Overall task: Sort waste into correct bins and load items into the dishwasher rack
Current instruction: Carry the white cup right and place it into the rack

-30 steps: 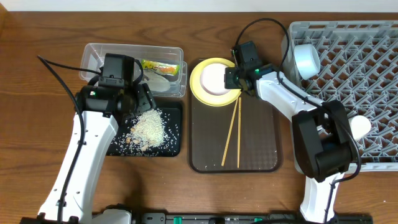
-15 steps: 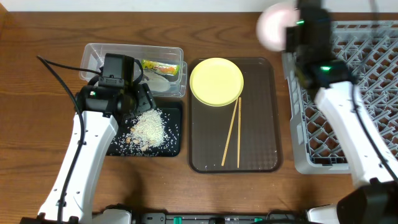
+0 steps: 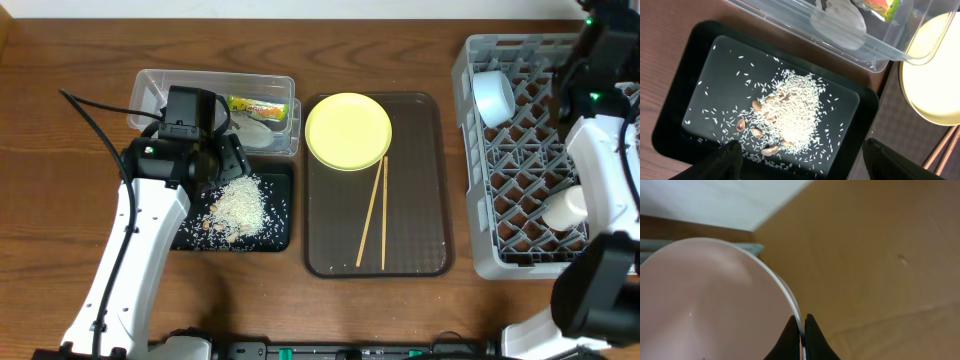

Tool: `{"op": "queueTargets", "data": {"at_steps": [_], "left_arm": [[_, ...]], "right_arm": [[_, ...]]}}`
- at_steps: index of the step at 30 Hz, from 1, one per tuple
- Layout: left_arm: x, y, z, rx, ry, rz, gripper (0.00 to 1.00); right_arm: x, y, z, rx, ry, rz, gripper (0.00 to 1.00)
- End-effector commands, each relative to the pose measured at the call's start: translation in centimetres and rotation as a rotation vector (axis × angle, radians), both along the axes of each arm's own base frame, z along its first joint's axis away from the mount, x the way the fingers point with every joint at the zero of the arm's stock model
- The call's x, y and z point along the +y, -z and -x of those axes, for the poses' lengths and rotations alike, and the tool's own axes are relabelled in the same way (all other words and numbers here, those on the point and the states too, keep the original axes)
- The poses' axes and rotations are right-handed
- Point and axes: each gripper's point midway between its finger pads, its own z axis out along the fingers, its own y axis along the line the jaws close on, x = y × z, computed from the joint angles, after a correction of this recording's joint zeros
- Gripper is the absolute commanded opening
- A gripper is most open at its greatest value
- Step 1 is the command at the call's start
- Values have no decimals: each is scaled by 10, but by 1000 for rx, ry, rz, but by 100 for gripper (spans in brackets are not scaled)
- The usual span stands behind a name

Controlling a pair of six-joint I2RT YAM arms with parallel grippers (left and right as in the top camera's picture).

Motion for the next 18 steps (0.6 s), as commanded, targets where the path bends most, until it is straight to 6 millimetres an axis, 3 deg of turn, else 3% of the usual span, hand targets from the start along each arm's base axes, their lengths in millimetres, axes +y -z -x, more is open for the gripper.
{"op": "queueTargets", "data": {"at_steps": [1, 9, 18], "left_arm": [[3, -5, -1, -14, -21, -3, 79], [3, -5, -1, -14, -21, -3, 79], [3, -5, -1, -14, -21, -3, 79]], "right_arm": [[-24, 18, 8, 67, 105, 47, 1], [-28, 64, -3, 56, 160, -2, 1], [-4, 97, -21, 81, 114, -31, 1]]}}
